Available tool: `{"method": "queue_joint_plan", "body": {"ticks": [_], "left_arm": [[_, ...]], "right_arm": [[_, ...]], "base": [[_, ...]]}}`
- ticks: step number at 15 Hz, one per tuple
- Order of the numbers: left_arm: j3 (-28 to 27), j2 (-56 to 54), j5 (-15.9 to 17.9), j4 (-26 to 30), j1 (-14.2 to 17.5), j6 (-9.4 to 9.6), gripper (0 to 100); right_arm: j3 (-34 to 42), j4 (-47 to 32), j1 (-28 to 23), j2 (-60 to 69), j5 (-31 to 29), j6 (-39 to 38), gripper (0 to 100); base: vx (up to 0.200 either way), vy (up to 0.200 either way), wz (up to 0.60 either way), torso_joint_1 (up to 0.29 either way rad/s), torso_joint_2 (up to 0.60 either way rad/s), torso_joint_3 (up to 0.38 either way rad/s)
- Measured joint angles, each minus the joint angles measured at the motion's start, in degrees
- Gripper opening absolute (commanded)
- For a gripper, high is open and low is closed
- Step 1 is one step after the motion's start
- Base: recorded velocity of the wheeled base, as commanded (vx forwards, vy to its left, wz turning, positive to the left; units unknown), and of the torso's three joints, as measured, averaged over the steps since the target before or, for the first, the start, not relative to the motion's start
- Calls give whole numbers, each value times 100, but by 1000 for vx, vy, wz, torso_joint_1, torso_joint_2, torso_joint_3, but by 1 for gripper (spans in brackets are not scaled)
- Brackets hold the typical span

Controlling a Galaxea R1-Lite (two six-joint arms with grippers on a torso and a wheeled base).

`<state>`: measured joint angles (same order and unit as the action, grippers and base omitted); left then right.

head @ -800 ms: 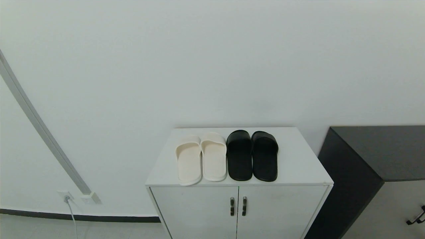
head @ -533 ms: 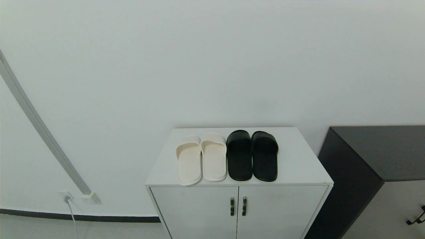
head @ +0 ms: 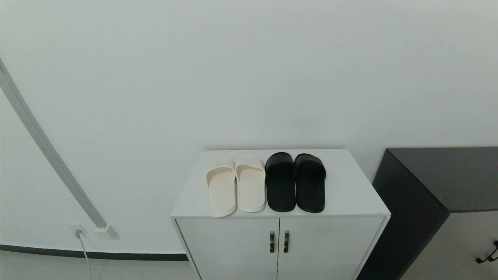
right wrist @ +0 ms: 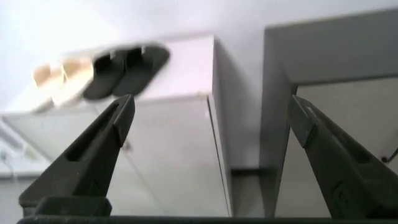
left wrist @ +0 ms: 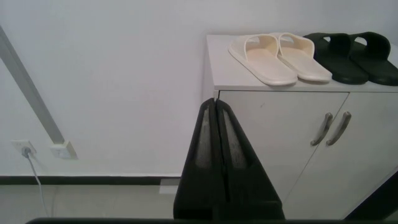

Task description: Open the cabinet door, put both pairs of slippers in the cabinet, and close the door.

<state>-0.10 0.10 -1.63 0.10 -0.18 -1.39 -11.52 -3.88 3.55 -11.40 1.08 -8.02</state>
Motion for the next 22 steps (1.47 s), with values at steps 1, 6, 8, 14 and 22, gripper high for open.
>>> {"method": "queue_joint_plan", "body": {"ticks": [1,6,8,14,22], "left_arm": [[0,0,5,0,0,0,0],[0,0,7,0,0,6,0],[0,0,5,0,0,6,0],[0,0,2,-2,0,17,0],[0,0,7,0,0,27,0]], "right_arm": [[201,22,61,-199,48,72,100],[251,1157,284,-2038,134,239,100],[76,1759,540,-2978,17,226,100],[-1078,2900,2315,-5511,-1287,-369,100],[-3484,2962,4028,-8213,-3092,-1062,100]], "base": [[0,0,0,0,0,0],[0,0,0,0,0,0],[0,0,0,0,0,0],[0,0,0,0,0,0],[0,0,0,0,0,0]]}}
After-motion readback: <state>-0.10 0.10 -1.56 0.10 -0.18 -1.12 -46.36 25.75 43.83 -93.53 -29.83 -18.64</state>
